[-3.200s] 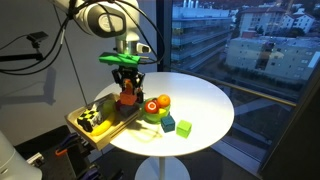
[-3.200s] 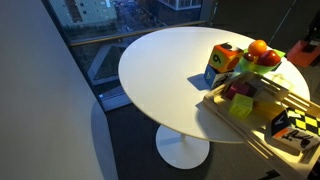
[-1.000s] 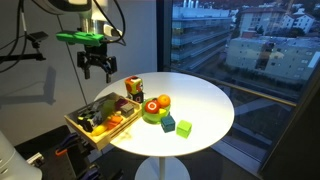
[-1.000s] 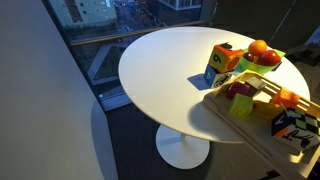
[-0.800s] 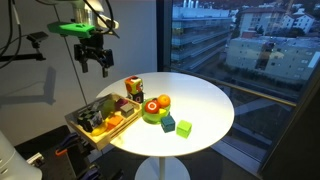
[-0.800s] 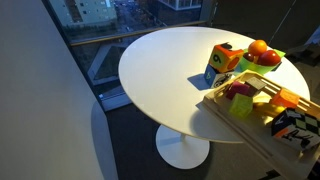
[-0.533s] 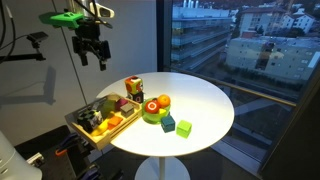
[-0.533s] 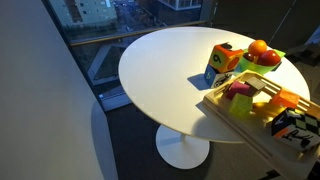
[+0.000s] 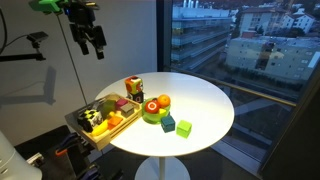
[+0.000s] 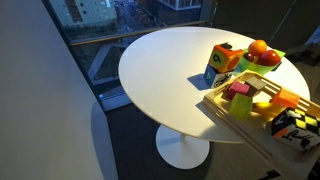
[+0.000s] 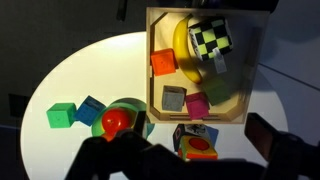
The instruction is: Put the orange toy block in the box
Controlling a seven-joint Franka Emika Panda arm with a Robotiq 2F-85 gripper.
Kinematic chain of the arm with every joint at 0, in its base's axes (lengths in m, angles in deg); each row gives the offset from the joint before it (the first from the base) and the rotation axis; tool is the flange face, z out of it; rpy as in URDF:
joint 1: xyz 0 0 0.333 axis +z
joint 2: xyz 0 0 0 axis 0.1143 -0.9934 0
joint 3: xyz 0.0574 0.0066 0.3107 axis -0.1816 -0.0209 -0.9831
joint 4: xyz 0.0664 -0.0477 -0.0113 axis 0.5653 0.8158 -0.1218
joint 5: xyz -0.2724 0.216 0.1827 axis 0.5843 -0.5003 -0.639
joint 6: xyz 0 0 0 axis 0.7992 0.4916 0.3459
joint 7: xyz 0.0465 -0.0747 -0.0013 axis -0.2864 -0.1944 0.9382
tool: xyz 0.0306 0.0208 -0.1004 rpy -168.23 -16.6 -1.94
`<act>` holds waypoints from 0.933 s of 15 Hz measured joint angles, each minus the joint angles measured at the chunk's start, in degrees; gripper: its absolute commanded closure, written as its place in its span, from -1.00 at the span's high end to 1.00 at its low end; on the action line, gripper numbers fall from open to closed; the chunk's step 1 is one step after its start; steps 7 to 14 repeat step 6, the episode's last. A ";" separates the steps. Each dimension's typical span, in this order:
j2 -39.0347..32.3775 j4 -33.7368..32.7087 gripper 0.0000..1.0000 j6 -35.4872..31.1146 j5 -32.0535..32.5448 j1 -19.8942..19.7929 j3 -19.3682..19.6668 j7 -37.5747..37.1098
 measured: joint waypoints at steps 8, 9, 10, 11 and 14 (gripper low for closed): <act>0.17 -0.52 1.00 0.00 0.54 -0.04 -0.22 -0.34; 0.17 -0.52 1.00 0.00 0.54 -0.04 -0.22 -0.34; 0.17 -0.52 1.00 0.00 0.54 -0.04 -0.22 -0.34; 0.17 -0.52 1.00 0.00 0.54 -0.04 -0.22 -0.34; 0.17 -0.52 1.00 0.00 0.54 -0.04 -0.22 -0.34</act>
